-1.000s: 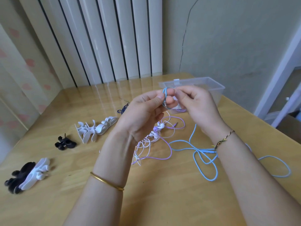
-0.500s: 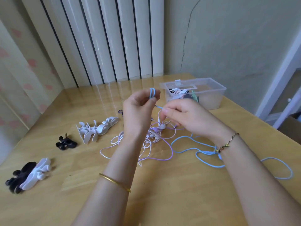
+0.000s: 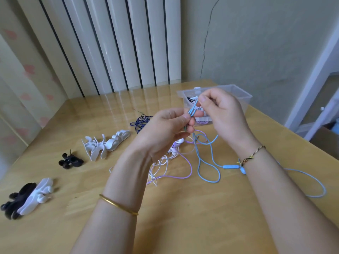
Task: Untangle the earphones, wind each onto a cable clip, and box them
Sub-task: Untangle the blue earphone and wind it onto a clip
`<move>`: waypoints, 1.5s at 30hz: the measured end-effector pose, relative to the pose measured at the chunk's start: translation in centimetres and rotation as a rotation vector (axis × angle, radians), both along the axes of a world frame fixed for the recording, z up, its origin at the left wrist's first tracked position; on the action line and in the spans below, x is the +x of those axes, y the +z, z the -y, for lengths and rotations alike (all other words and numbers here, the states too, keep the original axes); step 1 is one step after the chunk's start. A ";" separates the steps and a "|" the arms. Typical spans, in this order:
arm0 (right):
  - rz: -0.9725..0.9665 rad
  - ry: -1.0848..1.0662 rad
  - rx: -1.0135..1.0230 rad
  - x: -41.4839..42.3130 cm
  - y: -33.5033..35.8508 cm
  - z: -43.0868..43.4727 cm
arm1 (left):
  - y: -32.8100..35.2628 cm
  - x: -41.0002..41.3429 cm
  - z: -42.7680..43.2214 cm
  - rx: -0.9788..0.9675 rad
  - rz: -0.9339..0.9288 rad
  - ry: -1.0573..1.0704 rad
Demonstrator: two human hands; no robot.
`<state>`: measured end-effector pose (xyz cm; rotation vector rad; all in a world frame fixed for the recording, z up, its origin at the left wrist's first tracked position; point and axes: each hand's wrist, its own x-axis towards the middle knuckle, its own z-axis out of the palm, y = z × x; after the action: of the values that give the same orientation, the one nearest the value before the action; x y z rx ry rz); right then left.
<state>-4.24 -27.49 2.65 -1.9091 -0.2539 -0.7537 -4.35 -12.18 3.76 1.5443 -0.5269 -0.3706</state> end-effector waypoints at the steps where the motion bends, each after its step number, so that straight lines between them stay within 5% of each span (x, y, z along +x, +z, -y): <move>1: -0.024 0.026 0.013 0.2 0.0 0.0 | 0.4 -0.1 -0.1 -0.033 -0.028 -0.008; 7: -0.290 0.221 -0.034 -0.9 0.3 -0.4 | 2.0 0.0 -1.0 -0.439 -0.321 0.122; 11: -0.401 0.350 -0.257 -1.8 0.4 -1.4 | 1.0 0.2 -0.7 -0.502 -0.242 0.312; 16: -0.343 0.364 -0.211 -2.6 1.8 -1.2 | -0.6 0.7 -0.3 -0.115 0.266 0.567; 21: -0.153 0.134 -0.095 -1.6 1.6 -0.1 | -0.4 0.6 0.0 0.233 0.471 0.378; 25: -0.064 -0.079 -0.226 -1.0 0.9 0.4 | 0.0 -0.1 0.2 0.179 0.204 0.144; 31: -0.140 0.077 -0.100 -0.4 0.1 0.0 | 1.4 -0.4 -0.2 -0.222 -0.182 0.050; 35: -0.311 0.210 -0.209 -1.2 0.3 -0.8 | 1.8 -0.1 -0.6 -0.541 -0.302 0.237; 39: -0.410 0.406 -0.278 -2.3 0.9 -1.2 | 0.1 0.4 -0.5 -0.412 -0.004 0.507; 42: -0.288 0.292 -0.212 -2.3 1.4 -1.1 | -0.7 0.7 -0.5 -0.066 0.307 0.563; 45: -0.153 0.097 -0.134 -1.6 1.3 -0.8 | -0.3 0.4 -0.1 0.201 0.450 0.407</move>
<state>-5.86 -26.72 4.00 -2.0543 -0.3061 -0.5340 -3.96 -12.06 3.42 1.8938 -0.5138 0.2515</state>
